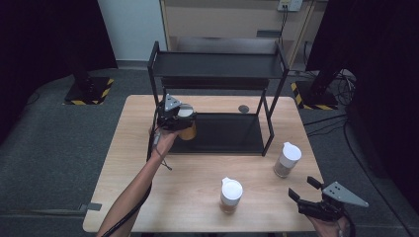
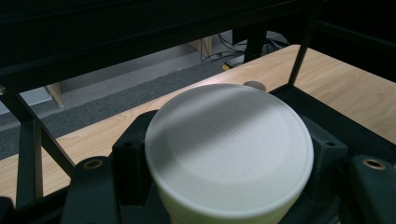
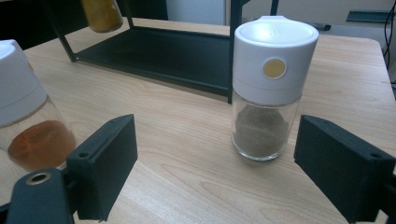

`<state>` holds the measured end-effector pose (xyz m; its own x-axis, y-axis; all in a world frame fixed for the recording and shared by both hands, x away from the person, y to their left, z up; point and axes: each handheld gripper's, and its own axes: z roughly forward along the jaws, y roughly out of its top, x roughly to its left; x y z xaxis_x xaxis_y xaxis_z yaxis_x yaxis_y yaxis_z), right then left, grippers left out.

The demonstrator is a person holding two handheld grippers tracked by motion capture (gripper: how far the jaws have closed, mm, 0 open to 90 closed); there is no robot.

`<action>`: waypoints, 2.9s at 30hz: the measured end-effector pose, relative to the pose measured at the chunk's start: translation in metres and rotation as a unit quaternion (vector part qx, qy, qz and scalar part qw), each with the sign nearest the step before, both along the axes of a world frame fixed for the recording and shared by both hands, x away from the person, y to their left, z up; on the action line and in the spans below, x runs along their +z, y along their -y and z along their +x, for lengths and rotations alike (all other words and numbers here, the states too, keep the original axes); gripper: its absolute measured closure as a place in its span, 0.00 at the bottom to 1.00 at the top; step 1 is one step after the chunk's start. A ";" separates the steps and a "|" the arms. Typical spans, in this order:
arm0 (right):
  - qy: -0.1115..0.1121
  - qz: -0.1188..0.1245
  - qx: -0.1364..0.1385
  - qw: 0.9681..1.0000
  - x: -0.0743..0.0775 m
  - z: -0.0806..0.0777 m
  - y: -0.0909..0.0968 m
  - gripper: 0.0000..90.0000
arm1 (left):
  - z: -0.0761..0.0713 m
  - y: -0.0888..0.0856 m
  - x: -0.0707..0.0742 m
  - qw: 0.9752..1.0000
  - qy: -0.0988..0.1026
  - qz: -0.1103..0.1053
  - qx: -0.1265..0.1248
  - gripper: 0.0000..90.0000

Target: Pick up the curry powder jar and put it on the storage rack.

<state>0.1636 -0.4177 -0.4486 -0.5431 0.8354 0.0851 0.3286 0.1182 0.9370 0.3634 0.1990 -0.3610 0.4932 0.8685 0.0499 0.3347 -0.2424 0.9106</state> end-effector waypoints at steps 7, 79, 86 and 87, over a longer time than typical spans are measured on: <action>0.000 0.002 0.002 1.000 0.000 0.000 0.001 0.15 | 0.008 0.006 -0.013 1.000 -0.005 0.002 0.017 0.36; -0.001 0.005 0.016 1.000 0.000 0.001 0.002 0.16 | -0.016 0.000 -0.012 0.999 0.044 -0.026 -0.010 0.10; -0.002 0.003 0.016 1.000 0.000 0.002 0.001 0.16 | -0.032 -0.006 -0.003 0.998 0.057 -0.017 -0.022 0.09; -0.002 0.002 0.017 1.000 0.000 0.002 0.001 0.16 | -0.034 -0.006 -0.002 0.998 0.057 -0.016 -0.023 0.09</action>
